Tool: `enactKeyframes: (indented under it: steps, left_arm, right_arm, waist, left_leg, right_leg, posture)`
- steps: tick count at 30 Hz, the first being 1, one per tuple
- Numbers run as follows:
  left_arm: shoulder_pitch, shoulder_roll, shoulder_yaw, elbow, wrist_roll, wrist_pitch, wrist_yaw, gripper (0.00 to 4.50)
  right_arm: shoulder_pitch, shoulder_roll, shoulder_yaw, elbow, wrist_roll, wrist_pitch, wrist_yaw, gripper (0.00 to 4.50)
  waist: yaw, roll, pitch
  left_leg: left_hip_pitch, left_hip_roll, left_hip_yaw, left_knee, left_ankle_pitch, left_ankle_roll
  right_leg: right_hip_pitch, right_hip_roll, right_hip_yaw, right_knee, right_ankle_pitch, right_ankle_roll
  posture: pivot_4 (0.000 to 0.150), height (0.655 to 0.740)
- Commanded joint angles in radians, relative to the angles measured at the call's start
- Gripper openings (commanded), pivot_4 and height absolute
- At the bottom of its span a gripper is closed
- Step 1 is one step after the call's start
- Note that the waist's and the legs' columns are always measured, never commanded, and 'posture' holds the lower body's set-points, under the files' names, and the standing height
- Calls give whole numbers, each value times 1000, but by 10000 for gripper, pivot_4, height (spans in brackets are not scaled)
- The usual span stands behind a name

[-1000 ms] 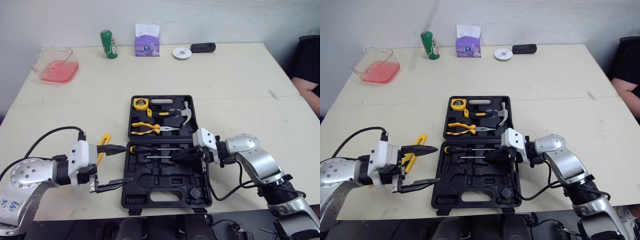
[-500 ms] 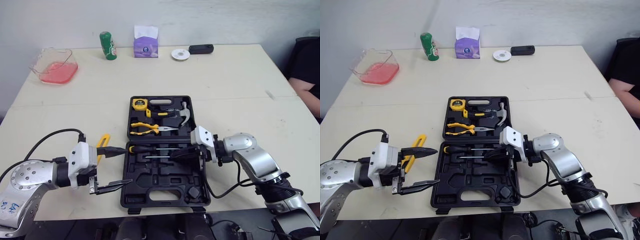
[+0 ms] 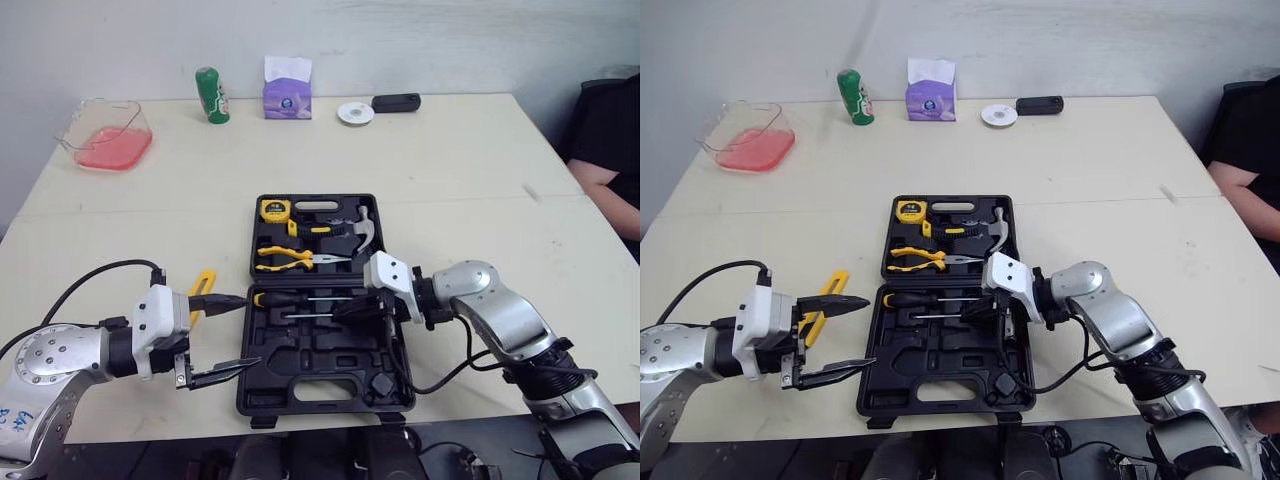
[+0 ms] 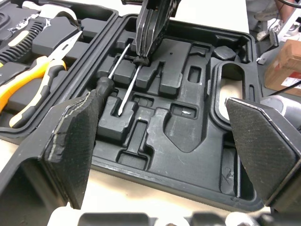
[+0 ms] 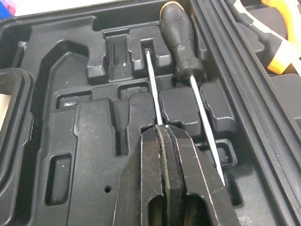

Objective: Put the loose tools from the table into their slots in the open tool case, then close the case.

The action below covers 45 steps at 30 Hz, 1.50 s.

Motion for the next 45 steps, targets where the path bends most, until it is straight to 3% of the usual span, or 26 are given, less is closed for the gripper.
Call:
enactKeyframes:
  steps: [1,6,8,10,13,20,23,26,30,39,45]
  left_arm:
    - [11,2,23,-34,-16,1,4,45000]
    - [10,5,32,-16,-10,-16,-5,45000]
    - [9,-3,40,-11,-3,-25,4,45000]
    - [14,-11,58,-4,1,-33,16,45000]
    - [22,-25,97,23,4,-50,34,45000]
    - [41,-62,199,106,42,-139,61,45000]
    - [105,-51,352,231,72,-175,67,45000]
    - [152,-61,477,338,77,-199,87,45000]
    - [239,-111,577,466,105,-266,108,45000]
    - [336,-195,729,668,96,-374,202,45000]
    - [387,-250,783,740,88,-418,255,45000]
  right_arm:
    - [34,-10,66,24,-54,36,-16,815]
    - [58,13,-56,74,5,-232,33,815]
    - [77,42,-146,68,108,-300,75,815]
    - [98,14,-221,25,275,-267,228,815]
    - [108,-29,-308,17,295,-320,236,815]
    - [165,-216,-469,34,336,-221,234,815]
    - [266,-314,-651,146,292,-343,228,9392]
    - [363,-347,-767,204,280,-400,194,23546]
    - [434,-299,-877,340,195,-673,105,44042]
    - [549,-339,-1039,737,108,-935,-80,44605]
    - [642,-379,-1083,969,73,-977,-244,44605]
  waist:
    - [0,0,0]
    - [2,0,0]
    - [2,0,0]
    - [4,1,1]
    - [4,2,2]
    - [4,3,2]
    - [5,3,3]
    - [3,4,3]
    - [0,3,3]
    - [4,2,3]
    - [-3,2,3]
  left_leg:
    - [1,1,0,-1,0,-1]
    - [1,1,0,-2,0,-2]
    - [0,1,1,-2,0,-2]
    - [-1,0,1,-2,0,-1]
    - [-2,1,1,-2,0,0]
    - [-2,1,1,-2,-1,1]
    - [-2,1,1,-2,-2,1]
    - [-2,1,4,-2,-3,1]
    - [0,2,8,-2,-5,3]
    - [1,2,11,-2,-12,1]
    - [1,2,11,-4,-15,1]
  right_leg:
    - [0,0,0,0,-1,-1]
    - [0,1,-1,0,-1,-2]
    - [-1,1,-1,0,-1,-2]
    - [-2,1,0,0,-1,-2]
    - [-2,1,-1,-1,-1,-2]
    - [-2,1,-1,-1,-1,-2]
    - [-2,1,-1,-2,-1,-2]
    - [-3,1,-2,-4,-1,-1]
    - [-2,2,-5,-4,-1,0]
    - [-3,0,5,-6,0,1]
    - [-3,0,6,-9,-1,0]
  posture:
    - [1500,7400]
    - [1500,7400]
    - [1500,7400]
    - [1500,7400]
    - [1500,7400]
    - [1500,7400]
    - [1500,7400]
    - [1500,7400]
    - [1500,7400]
    - [1500,7400]
    - [1500,7400]
